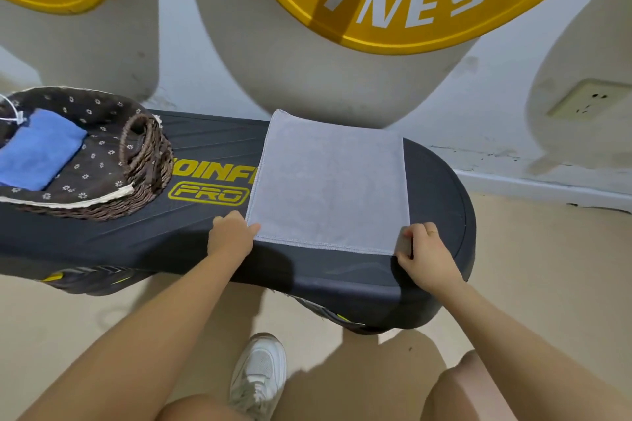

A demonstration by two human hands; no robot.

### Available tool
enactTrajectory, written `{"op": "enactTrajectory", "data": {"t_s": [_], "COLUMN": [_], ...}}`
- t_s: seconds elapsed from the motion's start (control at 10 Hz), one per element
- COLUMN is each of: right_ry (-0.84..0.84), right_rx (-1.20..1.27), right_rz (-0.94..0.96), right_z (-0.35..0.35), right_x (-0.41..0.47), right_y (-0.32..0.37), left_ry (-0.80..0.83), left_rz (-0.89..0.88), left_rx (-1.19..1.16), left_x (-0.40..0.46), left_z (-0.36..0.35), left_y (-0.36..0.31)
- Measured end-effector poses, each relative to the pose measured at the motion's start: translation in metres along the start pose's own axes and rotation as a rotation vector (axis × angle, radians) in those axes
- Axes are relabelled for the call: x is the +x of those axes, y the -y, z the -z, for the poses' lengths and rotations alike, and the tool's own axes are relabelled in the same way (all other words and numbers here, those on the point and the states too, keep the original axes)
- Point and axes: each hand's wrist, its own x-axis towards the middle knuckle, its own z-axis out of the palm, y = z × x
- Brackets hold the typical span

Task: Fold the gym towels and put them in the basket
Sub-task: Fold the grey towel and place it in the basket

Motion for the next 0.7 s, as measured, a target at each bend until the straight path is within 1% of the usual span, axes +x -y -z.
{"op": "enactTrajectory", "data": {"t_s": [0.1,0.2,0.3,0.4,0.5,0.6,0.7], "right_ry": [-0.006,-0.058,-0.096,-0.05,-0.02,0.014,0.032], "right_rx": [-0.029,-0.099,-0.072,-0.145,-0.16,-0.231,-0.289], "right_rz": [0.047,0.044,-0.034,-0.015,0.051,0.1,0.109], "right_z": [0.0,-0.004,-0.005,-0.004,-0.001,0.001,0.002], "right_x": [-0.002,-0.003,-0.004,-0.005,-0.009,-0.011,-0.008], "right_y": [-0.002,0.0,0.002,-0.001,-0.003,-0.001,0.004], "left_ry": [0.017,0.012,-0.04,-0.066,-0.039,-0.027,-0.022], "left_rz": [0.032,0.012,0.102,0.084,0.077,0.106,0.11], "left_rx": [-0.047,-0.003,-0.121,-0.136,-0.108,-0.12,-0.104], "left_x": [0.0,-0.007,-0.006,-0.001,-0.001,0.0,-0.004], "left_z": [0.003,0.008,0.008,0.004,0.007,0.004,-0.001], "left_y": [-0.001,-0.01,-0.002,0.004,0.003,0.002,-0.003]}}
